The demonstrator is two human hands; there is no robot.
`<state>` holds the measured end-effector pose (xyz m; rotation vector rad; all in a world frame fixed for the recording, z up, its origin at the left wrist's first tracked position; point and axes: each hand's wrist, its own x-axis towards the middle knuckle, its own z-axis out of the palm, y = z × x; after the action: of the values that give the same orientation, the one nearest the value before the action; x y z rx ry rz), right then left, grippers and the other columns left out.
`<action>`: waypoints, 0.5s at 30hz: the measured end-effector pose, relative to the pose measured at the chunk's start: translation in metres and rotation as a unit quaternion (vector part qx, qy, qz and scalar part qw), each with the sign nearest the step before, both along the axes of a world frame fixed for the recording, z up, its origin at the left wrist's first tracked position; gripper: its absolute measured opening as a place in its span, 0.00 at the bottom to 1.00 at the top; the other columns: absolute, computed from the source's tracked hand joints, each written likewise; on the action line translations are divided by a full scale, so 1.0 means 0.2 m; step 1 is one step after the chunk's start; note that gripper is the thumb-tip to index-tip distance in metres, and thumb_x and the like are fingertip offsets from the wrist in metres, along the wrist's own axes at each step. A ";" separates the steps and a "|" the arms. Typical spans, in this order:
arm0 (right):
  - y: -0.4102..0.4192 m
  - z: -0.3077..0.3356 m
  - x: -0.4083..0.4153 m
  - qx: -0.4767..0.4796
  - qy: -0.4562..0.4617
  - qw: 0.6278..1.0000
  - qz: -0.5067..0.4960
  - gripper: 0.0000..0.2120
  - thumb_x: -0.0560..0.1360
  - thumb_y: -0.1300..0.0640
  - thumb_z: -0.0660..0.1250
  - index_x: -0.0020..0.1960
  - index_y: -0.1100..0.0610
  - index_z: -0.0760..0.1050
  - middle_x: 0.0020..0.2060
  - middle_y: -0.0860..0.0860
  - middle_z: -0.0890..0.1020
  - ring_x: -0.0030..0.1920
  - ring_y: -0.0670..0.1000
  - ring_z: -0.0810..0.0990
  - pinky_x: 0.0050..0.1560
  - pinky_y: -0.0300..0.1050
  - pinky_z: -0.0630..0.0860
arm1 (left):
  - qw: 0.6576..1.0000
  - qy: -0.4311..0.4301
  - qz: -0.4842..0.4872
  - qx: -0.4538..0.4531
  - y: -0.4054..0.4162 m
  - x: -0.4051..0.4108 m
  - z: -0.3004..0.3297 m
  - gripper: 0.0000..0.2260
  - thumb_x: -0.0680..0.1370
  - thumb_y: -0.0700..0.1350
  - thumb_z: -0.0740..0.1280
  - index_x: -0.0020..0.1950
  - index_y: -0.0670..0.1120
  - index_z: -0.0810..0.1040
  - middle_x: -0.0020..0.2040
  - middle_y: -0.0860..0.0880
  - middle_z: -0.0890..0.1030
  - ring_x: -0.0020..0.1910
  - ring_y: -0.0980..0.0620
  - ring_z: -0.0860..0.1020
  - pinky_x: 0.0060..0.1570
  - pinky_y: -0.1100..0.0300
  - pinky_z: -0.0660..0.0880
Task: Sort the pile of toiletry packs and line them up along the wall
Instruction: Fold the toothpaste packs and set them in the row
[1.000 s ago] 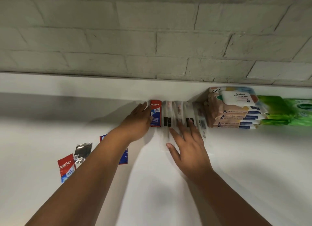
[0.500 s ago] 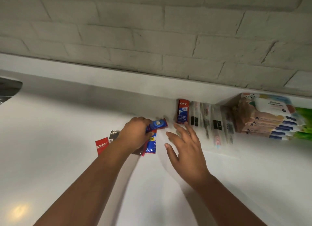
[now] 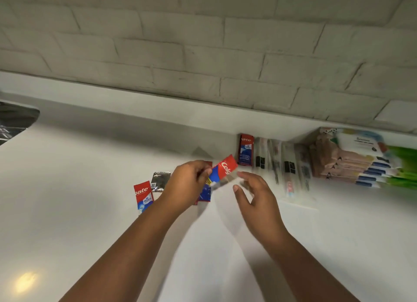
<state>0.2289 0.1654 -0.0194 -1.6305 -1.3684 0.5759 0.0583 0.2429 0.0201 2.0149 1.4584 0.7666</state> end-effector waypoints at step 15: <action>-0.12 -0.04 0.04 -0.140 0.091 0.986 -0.021 0.14 0.71 0.57 0.73 0.55 0.48 0.75 0.39 0.48 0.82 0.43 0.49 0.82 0.40 0.44 0.78 | 0.988 -0.068 0.008 -0.139 -0.49 0.11 -0.19 0.14 0.72 0.42 0.71 0.56 0.52 0.75 0.44 0.53 0.80 0.45 0.54 0.79 0.47 0.59 0.77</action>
<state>0.2372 0.1421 -0.0281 -1.7757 -1.1556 0.9021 0.0799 0.1456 -0.0179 1.7107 1.4198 0.6526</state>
